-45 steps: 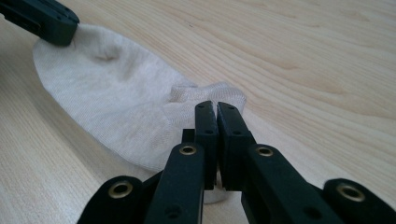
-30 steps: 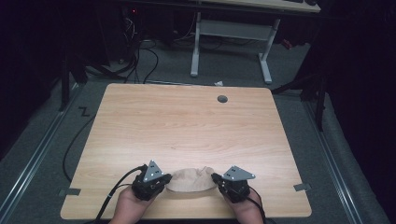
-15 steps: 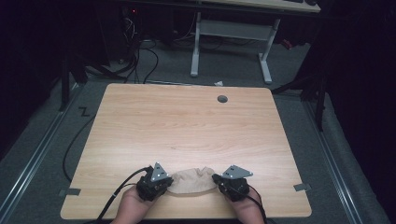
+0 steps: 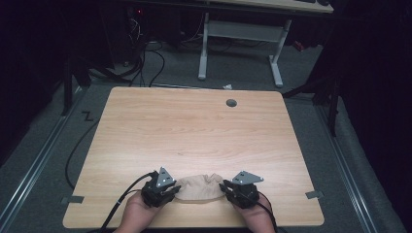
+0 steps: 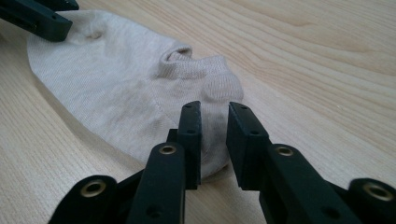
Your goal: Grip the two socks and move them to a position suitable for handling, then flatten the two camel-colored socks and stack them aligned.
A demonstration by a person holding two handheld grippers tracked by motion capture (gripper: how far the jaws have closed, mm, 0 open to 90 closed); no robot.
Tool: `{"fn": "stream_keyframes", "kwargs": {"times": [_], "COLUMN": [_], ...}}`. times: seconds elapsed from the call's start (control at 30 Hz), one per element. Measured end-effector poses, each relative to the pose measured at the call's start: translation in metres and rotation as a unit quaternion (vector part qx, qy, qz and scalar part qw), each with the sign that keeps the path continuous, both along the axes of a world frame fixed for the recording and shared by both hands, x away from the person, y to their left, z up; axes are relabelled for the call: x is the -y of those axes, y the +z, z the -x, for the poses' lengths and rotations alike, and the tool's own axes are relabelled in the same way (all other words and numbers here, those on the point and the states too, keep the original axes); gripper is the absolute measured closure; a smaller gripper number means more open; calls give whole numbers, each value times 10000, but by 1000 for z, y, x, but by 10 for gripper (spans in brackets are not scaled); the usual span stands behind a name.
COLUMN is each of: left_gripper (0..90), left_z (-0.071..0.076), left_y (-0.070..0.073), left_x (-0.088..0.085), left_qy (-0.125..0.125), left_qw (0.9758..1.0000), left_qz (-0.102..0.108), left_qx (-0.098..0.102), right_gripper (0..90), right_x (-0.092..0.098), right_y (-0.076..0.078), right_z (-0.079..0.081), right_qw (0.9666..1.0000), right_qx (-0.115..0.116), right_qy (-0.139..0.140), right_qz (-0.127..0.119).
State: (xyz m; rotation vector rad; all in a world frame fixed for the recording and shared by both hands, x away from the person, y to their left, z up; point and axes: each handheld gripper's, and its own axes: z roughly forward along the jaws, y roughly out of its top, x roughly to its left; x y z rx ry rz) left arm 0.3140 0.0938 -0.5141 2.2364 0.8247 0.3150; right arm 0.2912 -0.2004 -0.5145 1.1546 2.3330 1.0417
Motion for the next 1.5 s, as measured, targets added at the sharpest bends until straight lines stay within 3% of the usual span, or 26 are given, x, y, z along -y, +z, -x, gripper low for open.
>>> {"fn": "stream_keyframes", "kwargs": {"times": [0.2,0.37,0.63,0.83,0.93,0.97,1.1,1.2,1.27,1.5], "left_gripper": [568,517,483,475,474,474,474,474,474,471], "left_z": [-1,-4,-17,-31,-42,-44,-55,-58,-58,-51], "left_y": [4,6,11,14,13,12,7,7,9,6], "left_x": [-3,-6,-27,-54,-71,-74,-91,-95,-96,-88], "left_qy": [15,32,344,804,1095,1156,1454,1544,1569,1357], "left_qw": [9999,9997,9988,9956,9929,9924,9887,9873,9865,9901], "left_qz": [140,207,235,331,315,282,244,317,397,285], "left_qx": [38,88,253,340,330,327,256,215,239,204], "right_gripper": [667,591,513,480,474,474,473,473,474,475], "right_x": [4,7,24,50,67,77,90,98,100,99], "right_y": [3,3,0,-2,-2,-3,-3,-4,-5,-5], "right_z": [0,-2,-8,-16,-19,-20,-22,-22,-21,-23], "right_qw": [9998,9995,9973,9923,9883,9854,9818,9792,9792,9789], "right_qx": [85,119,276,395,448,455,482,494,477,461], "right_qy": [-96,-221,-616,-1131,-1421,-1608,-1802,-1935,-1940,-1954], "right_qz": [-162,-195,-283,-309,-319,-323,-347,-348,-354,-367]}}
